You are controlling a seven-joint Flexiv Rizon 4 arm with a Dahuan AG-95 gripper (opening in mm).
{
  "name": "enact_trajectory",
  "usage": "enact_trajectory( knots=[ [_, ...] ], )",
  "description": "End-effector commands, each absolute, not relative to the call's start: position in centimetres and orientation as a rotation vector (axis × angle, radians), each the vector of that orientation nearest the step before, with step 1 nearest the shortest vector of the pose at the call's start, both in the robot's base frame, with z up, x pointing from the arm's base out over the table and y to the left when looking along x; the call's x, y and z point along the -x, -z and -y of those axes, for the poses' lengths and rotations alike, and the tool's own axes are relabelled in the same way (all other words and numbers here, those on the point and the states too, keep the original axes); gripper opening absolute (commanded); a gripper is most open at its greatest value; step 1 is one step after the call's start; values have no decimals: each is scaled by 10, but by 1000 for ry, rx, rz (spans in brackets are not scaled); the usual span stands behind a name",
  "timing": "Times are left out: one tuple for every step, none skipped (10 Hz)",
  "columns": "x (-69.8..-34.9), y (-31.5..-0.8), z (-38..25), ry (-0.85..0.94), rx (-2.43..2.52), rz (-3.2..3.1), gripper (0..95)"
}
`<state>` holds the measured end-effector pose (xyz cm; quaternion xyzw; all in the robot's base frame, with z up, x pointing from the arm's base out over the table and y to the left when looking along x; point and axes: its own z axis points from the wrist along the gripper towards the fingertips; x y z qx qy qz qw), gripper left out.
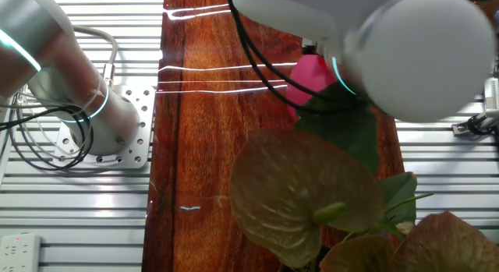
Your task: Water the plant
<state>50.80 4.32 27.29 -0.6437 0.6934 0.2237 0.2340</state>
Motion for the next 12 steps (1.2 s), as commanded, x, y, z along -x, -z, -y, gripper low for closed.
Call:
enact_trajectory(
  knots=[
    [-505, -303, -23, -616, 1756, -1903, 0],
    [-505, -303, -23, -621, 1751, -1901, 0],
    [-505, -303, -23, -634, 1746, -1896, 0],
    [-505, -303, -23, -649, 1737, -1885, 0],
    [-505, -303, -23, -657, 1726, -1878, 0],
    [-505, -303, -23, -663, 1722, -1873, 0],
    [-505, -303, -23, -665, 1721, -1863, 0],
    [-505, -303, -23, -673, 1718, -1852, 0],
    [-505, -303, -23, -680, 1710, -1846, 0],
    [-505, -303, -23, -684, 1706, -1839, 0],
    [-505, -303, -23, -689, 1706, -1833, 0],
    [-505, -303, -22, -698, 1703, -1818, 0]
  ],
)
